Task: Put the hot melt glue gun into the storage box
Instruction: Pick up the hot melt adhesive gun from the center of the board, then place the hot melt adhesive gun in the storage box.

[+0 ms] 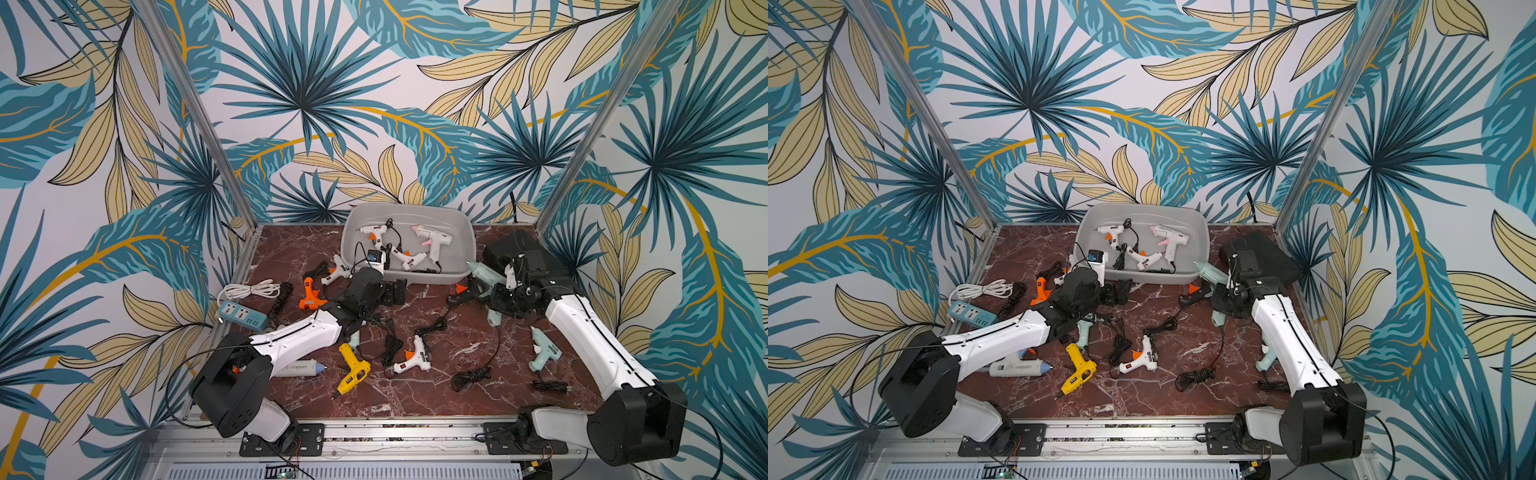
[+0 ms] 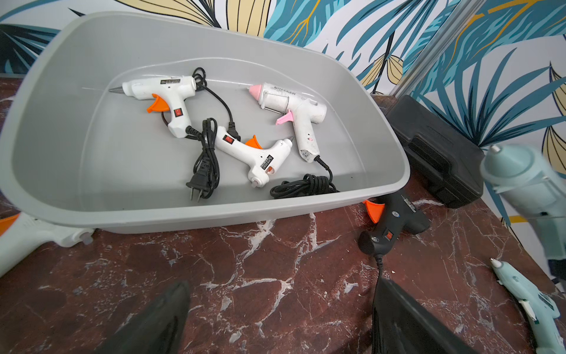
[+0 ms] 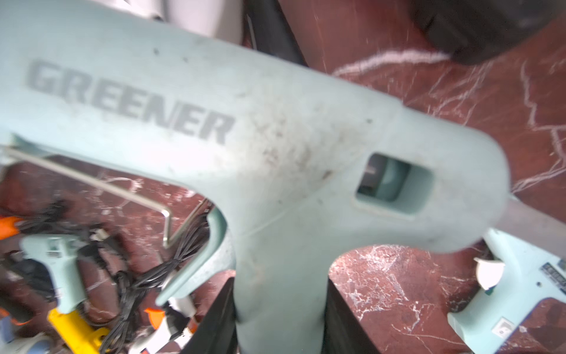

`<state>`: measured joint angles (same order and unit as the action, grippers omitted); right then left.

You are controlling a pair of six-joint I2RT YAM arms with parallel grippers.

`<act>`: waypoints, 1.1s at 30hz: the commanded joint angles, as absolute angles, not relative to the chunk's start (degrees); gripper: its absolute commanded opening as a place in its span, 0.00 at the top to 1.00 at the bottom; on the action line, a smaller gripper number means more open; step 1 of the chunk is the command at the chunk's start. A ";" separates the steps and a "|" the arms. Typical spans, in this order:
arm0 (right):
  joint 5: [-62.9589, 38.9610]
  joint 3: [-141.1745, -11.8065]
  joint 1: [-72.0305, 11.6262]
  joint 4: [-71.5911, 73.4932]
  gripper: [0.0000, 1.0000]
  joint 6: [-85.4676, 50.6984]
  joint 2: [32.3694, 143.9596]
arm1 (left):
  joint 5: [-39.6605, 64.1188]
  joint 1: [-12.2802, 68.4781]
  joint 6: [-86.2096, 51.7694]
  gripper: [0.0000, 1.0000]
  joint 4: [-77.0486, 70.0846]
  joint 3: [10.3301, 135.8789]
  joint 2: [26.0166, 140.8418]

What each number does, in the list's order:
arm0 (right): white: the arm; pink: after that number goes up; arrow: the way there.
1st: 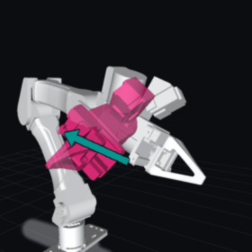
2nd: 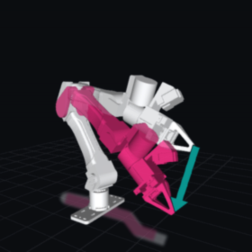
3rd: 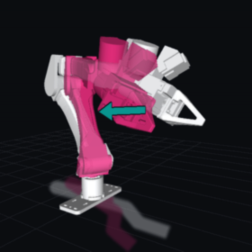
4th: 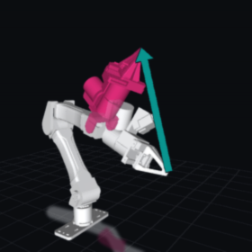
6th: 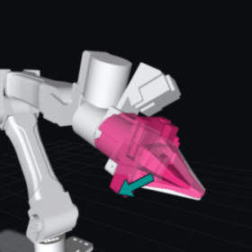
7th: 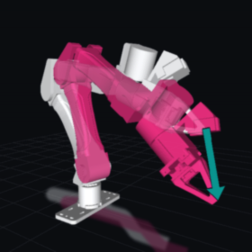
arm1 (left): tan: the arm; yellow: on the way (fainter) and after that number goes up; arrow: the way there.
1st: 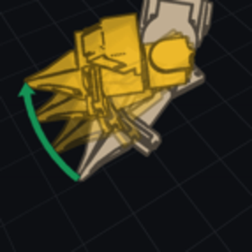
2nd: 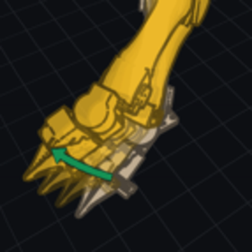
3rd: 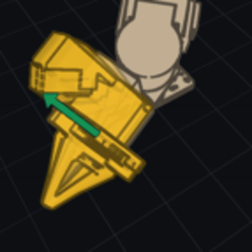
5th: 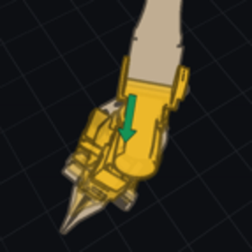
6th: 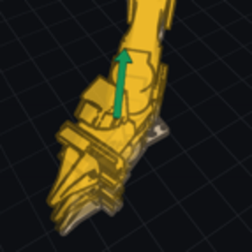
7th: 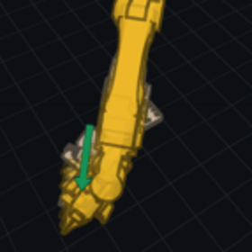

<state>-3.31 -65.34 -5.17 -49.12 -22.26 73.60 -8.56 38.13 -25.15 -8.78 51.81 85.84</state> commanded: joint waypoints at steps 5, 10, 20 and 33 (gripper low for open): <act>-1.79 -77.04 -8.81 -51.78 1.00 -24.11 74.51 | -11.36 37.66 -25.40 0.00 -12.09 51.26 83.47; -3.01 -87.60 -10.85 -51.10 1.00 -25.16 78.72 | -13.26 37.59 -25.14 0.00 -13.96 49.39 81.38; -11.84 -109.85 -11.60 -46.37 1.00 -29.28 89.71 | -15.21 37.19 -25.66 0.00 -15.99 46.60 79.18; -9.01 -129.50 -14.04 -32.04 1.00 -33.34 108.49 | -16.08 36.56 -25.75 0.00 -15.65 46.10 78.23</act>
